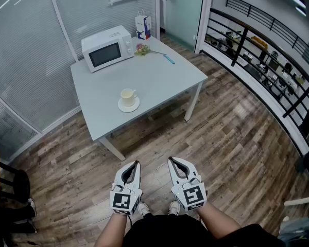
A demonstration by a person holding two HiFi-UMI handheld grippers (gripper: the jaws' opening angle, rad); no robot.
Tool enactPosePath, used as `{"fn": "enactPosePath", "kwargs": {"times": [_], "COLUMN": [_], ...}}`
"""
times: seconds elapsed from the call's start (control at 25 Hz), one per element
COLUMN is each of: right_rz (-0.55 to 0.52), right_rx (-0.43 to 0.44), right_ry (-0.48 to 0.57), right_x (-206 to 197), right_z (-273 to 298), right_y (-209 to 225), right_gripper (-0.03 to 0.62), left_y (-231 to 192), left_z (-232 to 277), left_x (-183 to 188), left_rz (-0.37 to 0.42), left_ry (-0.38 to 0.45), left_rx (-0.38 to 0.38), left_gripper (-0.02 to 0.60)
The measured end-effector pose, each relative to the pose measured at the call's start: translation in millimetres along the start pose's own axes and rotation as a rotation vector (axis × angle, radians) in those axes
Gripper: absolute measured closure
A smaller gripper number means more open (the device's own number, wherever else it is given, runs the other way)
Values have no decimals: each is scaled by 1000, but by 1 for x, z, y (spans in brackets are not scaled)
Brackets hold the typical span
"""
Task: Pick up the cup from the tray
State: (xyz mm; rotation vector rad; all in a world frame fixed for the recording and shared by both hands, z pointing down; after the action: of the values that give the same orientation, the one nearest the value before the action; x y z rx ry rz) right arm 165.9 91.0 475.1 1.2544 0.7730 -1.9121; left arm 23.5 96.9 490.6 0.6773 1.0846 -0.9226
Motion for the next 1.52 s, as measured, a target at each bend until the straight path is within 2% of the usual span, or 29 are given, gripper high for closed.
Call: {"fn": "enactPosePath", "kwargs": {"times": [0.32,0.8,1.0,1.2,1.52], "right_rz": [5,56,42,37,30], "right_rx": [-7,14,11,6,29], "right_ry": [-1,24,18,6,21], "right_x": [1,13,17,20,33], "right_z": [6,37,54,73,118], "right_y": [-10,-60,-79,-74,-39], "right_gripper": [589,589,589,589,589], "left_y": [-13,-67,-83,-99,-123], "left_z": [-9,-33,-40,-27,19], "left_x": [-8,-26,-32,-35,-23], "left_rz": [-12,-28,11,-20,-17], "left_ry": [-11,-6,-11,-18,-28], "left_rx": [13,5,-25,-26,-10], "left_gripper": [578,578,578,578,578]}}
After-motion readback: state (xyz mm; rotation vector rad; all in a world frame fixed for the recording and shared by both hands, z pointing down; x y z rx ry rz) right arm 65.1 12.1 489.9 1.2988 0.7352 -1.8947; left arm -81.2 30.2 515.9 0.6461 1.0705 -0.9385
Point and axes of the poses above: the fingertips, and each gripper's own axes: z forward along the fingers, y to its right, x out of its top, the point moved 3 cm from there along -z, backward along the fingers, and after that the axes turned 14 degrees about -y, right-handed, at the moved point
